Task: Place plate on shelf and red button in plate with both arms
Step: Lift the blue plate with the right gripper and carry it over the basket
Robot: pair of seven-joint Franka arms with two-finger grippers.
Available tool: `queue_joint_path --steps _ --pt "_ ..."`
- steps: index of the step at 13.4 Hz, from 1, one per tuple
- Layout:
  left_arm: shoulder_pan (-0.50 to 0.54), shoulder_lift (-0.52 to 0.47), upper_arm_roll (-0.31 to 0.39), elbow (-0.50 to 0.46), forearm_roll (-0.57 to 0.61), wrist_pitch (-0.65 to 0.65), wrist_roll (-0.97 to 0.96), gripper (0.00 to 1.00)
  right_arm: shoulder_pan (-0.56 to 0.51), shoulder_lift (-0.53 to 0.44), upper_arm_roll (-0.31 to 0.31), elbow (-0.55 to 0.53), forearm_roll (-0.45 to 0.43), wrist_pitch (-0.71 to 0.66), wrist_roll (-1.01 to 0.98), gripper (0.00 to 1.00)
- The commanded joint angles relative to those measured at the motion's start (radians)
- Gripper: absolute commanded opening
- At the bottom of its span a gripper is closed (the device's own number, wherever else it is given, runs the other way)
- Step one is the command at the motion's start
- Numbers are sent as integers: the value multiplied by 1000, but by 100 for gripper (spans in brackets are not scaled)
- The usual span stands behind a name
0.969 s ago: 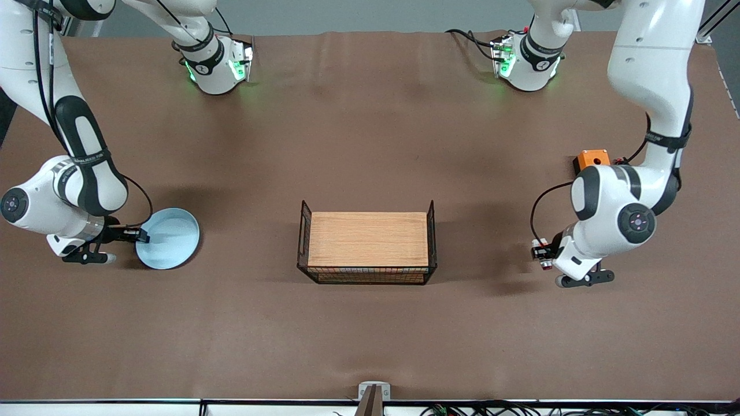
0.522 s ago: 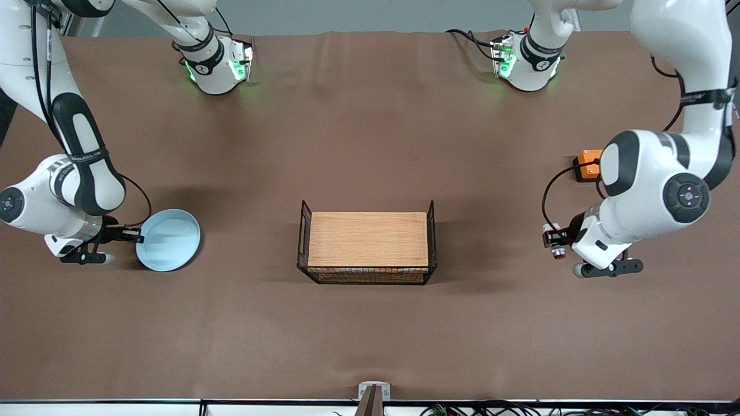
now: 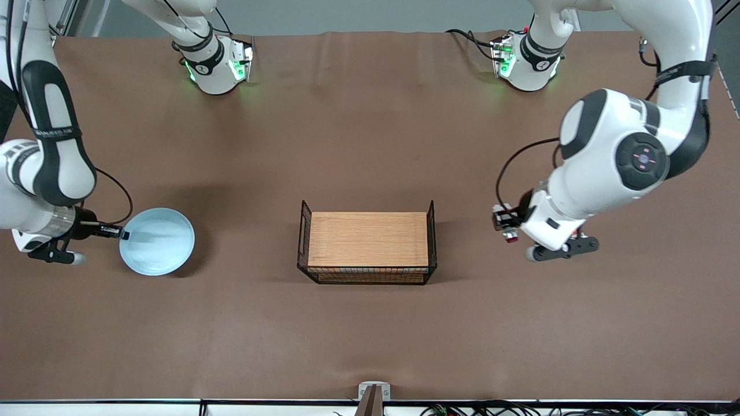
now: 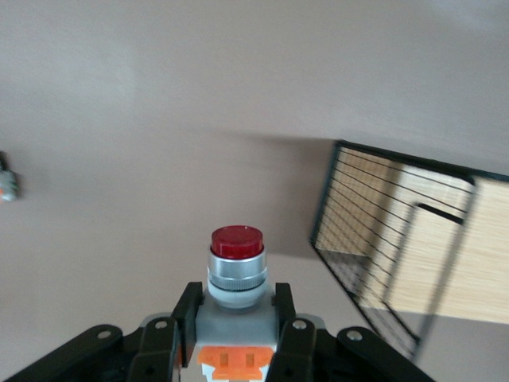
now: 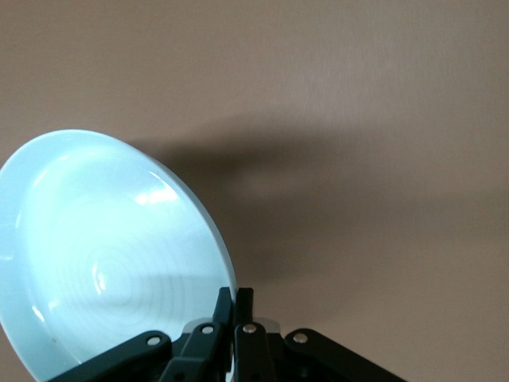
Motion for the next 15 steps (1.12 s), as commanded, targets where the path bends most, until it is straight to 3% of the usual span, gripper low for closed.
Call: queue_joint_path --steps 1,6,10,15 --pt "-53 5 0 47 25 -26 -77 22 29 -128 5 42 8 -216 198 0" --pt "-111 0 0 47 25 -39 -210 21 177 -283 6 165 5 -536 753 0" --pt "-107 -61 0 47 19 -39 -273 20 347 -375 11 197 16 -574 1232 0" --pt "-102 -98 1 47 9 -39 -394 20 621 -365 12 307 6 -565 1764 0"
